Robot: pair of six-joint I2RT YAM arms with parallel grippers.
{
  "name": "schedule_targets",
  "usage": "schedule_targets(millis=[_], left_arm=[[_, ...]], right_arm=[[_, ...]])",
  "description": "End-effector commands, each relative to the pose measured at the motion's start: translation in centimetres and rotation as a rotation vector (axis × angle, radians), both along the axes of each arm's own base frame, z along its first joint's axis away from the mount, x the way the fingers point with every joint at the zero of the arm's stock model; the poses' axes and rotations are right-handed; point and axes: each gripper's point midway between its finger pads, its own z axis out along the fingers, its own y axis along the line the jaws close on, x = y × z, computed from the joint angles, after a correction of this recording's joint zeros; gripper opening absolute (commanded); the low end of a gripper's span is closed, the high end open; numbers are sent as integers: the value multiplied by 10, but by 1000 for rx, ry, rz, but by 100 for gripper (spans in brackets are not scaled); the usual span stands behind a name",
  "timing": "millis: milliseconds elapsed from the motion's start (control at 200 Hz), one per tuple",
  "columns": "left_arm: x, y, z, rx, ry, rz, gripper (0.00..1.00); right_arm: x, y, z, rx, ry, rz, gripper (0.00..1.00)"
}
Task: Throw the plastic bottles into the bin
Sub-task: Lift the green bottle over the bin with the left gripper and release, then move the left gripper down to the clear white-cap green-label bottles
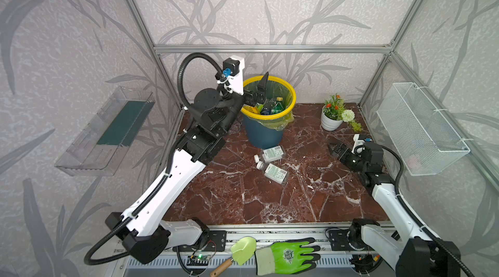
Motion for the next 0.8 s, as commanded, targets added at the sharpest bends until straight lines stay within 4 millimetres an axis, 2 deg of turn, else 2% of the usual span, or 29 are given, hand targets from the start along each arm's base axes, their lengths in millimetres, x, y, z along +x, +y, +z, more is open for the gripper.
schedule_targets(millis=[0,110,165,315,460,550,655,795], left_arm=[[19,-21,-64,87,136,-31,99],[14,-34,-109,164,231,-75,99],[13,-37,-138,211,298,-79,99],[3,-24,-208,234,466,-34,99],[-12,-1,-251,154,563,27,99],[-21,5,-275,147,618,30,99],[-33,-5,-307,256,689,-34,99],[-48,-24,-346,555,741,-121,99]], right_arm=[[8,2,15,3,-45,13,98],[7,3,11,4,-35,14,98],[6,2,9,4,-31,13,98],[7,5,5,14,-19,29,97],[11,14,3,4,-9,63,97],[14,22,1,0,-2,86,97],[18,30,0,-1,4,103,97],[21,36,-3,-4,14,113,97]])
